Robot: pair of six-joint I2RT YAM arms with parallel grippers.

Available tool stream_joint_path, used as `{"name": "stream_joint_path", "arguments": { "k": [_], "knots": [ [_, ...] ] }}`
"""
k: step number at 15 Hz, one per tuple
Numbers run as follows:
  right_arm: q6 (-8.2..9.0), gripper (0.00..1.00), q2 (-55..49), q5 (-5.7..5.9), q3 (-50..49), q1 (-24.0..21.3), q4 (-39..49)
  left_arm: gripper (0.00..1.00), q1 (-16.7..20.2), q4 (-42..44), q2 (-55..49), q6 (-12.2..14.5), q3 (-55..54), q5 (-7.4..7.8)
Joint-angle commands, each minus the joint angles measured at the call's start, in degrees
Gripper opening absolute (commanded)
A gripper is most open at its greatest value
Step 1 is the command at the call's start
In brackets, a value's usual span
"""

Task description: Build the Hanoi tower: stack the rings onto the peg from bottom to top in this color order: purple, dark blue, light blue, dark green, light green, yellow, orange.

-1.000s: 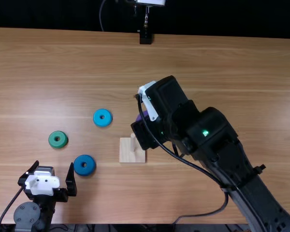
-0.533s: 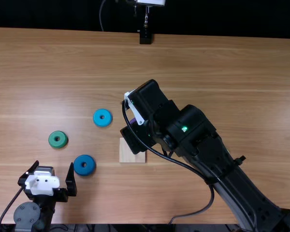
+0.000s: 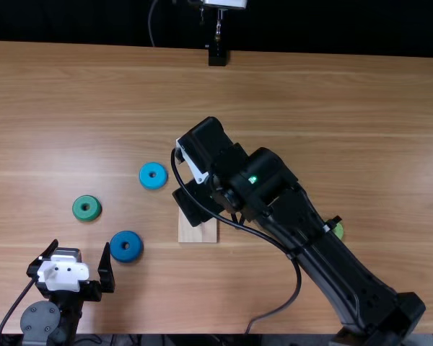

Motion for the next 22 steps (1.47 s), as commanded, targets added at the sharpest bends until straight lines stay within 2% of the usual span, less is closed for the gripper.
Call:
{"name": "stream_joint_path", "arguments": {
  "k": [1,13,22],
  "knots": [
    [-0.20,0.00,1.2,-0.39,1.5,0.8,0.2,1.00,0.2,-4.6,-0.7,0.8,-6.0,0.68],
    [-0.10,0.00,3.2,-0.82,3.5,2.2,0.2,1.00,0.2,-4.6,-0.7,0.8,-6.0,0.79],
    [-0.94,0.00,3.2,-0.71,2.2,1.8,-0.3,1.00,0.2,-4.6,-0.7,0.8,-6.0,0.68]
  ]
}}
